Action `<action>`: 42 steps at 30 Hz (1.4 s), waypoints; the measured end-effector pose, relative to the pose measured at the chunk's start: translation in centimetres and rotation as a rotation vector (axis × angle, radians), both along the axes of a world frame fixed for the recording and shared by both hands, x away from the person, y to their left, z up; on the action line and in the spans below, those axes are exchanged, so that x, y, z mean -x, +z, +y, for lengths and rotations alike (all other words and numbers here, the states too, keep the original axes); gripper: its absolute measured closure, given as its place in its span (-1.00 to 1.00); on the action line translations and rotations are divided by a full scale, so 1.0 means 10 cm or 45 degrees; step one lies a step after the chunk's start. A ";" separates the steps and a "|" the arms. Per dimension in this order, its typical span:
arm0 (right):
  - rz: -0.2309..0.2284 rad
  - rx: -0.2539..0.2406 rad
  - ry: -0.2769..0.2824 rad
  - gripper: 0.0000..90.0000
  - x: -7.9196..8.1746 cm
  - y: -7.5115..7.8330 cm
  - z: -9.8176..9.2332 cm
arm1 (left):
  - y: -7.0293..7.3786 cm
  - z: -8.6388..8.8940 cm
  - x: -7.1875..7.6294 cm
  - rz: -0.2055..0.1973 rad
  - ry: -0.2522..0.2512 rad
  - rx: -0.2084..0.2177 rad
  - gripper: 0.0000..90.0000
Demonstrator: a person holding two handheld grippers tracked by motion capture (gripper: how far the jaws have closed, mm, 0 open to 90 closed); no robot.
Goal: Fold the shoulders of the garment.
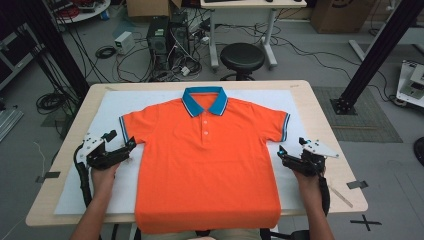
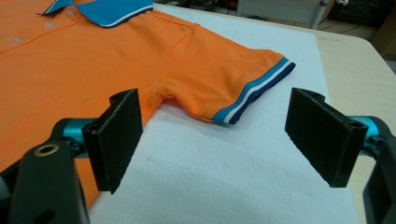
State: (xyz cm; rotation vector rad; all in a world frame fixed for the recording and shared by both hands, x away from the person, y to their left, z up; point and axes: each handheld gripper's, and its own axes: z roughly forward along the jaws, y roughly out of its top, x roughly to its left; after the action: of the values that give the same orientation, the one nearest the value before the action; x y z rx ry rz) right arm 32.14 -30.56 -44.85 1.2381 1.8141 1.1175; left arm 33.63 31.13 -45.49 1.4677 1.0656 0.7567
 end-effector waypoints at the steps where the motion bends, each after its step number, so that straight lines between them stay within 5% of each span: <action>1: 0.004 -0.005 -0.004 -0.57 0.00 0.00 0.00 | 0.00 0.00 0.00 0.001 0.000 -0.001 -0.61; 14: -0.010 -0.017 -0.006 -0.57 0.02 0.00 -0.01 | 0.00 0.01 -0.01 0.016 -0.003 0.016 -0.61; 24: 0.051 -0.041 -0.015 -0.57 -0.01 0.01 -0.01 | 0.00 -0.01 0.00 -0.002 -0.044 -0.023 -0.61; 26: 0.093 -0.085 0.014 -0.57 -0.04 0.08 0.07 | 0.00 -0.01 0.00 -0.008 -0.049 -0.024 -0.61; 32: 0.063 -0.131 0.055 -0.57 -0.10 0.30 0.25 | 0.00 0.01 0.00 0.000 -0.061 0.011 -0.61; 38: 0.133 -0.109 0.011 -0.56 -0.29 0.37 0.29 | 0.00 0.03 -0.01 0.011 -0.062 0.036 -0.61; 42: 0.229 -0.064 -0.060 -0.57 -0.56 0.37 0.18 | 0.00 0.02 -0.02 0.019 -0.065 0.017 -0.61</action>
State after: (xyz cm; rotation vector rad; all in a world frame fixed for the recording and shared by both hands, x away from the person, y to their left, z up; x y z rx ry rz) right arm 37.70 -28.74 -41.17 1.4440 1.8875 1.0597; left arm 33.79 31.30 -45.47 1.4855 1.0387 0.7021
